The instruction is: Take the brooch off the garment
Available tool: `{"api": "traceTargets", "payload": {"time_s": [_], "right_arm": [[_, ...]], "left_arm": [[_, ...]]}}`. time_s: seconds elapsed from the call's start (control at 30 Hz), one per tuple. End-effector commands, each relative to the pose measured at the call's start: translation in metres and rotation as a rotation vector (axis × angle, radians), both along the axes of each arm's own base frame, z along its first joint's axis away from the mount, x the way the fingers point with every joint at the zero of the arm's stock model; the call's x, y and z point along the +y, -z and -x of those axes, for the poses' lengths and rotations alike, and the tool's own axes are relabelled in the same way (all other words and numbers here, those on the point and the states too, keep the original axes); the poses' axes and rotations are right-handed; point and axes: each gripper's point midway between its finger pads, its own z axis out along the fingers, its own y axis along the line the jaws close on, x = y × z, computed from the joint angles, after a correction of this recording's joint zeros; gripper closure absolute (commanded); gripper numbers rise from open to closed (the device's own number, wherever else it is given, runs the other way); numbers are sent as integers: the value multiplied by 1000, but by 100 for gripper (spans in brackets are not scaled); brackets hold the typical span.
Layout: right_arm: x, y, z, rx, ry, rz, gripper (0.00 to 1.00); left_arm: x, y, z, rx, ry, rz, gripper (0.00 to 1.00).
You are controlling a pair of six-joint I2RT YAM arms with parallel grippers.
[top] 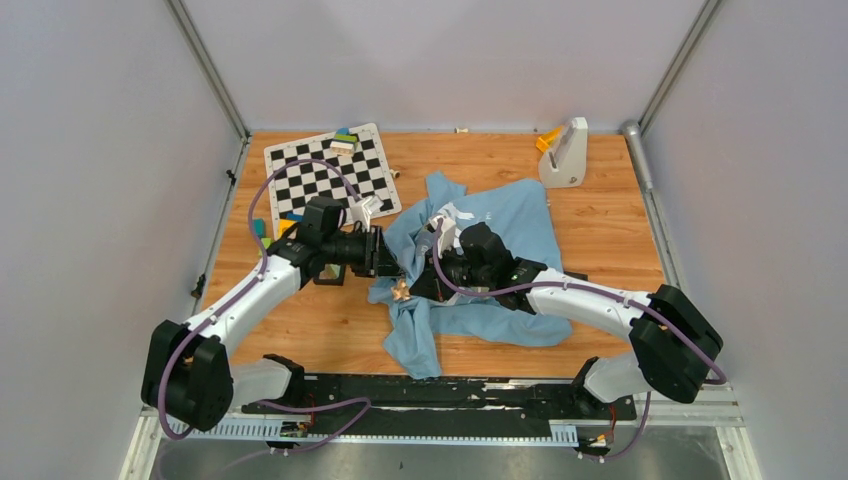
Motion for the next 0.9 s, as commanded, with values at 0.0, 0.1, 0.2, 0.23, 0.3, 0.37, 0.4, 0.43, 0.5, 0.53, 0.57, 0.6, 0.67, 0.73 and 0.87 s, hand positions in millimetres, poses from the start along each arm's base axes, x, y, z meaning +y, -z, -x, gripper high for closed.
{"api": "traceTargets", "payload": {"time_s": [0.0,0.1,0.2,0.23,0.3,0.37,0.4,0.43,0.5,0.53,0.57,0.6,0.67,0.73,0.87], "right_arm": [[12,-29,-7,-54,-22,-78,98],[11,-28,-9,-51,-15,-75,98],[10,-28,-11,-51,-8,-76,98],[9,-28,-11,-51,-6,-74,98],[9,-28,-12,-47,-4,-75,98],[8,-28,-12,-46,-3,-74,99],[7,-27,-12,-46,-2,-74,99],[7,-27,-12,-45,2,-72,98],[5,-25,-13,-42,11,-66,96],[5,-24,-13,-39,16,-61,95],[4,-23,-13,-35,22,-54,94],[3,-20,-14,-30,28,-47,93],[2,-17,-14,-21,32,-37,92],[2,-15,-14,-13,37,-33,92],[4,-11,-12,10,32,-33,86]], "left_arm": [[-6,-6,5,0,39,28,65],[-8,0,7,9,47,8,63],[-11,8,12,26,61,-21,65],[-11,10,11,26,58,-27,66],[-10,12,10,24,50,-41,73],[-9,13,9,18,40,-55,81],[-8,13,9,19,37,-62,85],[-6,12,6,4,24,-75,89],[-1,12,2,-19,-5,-107,92],[4,14,0,-29,-27,-134,92],[6,11,-1,-42,-39,-142,93],[9,11,-4,-56,-58,-158,94],[14,9,-8,-75,-88,-179,95],[17,6,-10,-89,-109,-192,95],[16,4,-12,-96,-117,-186,95]]}}
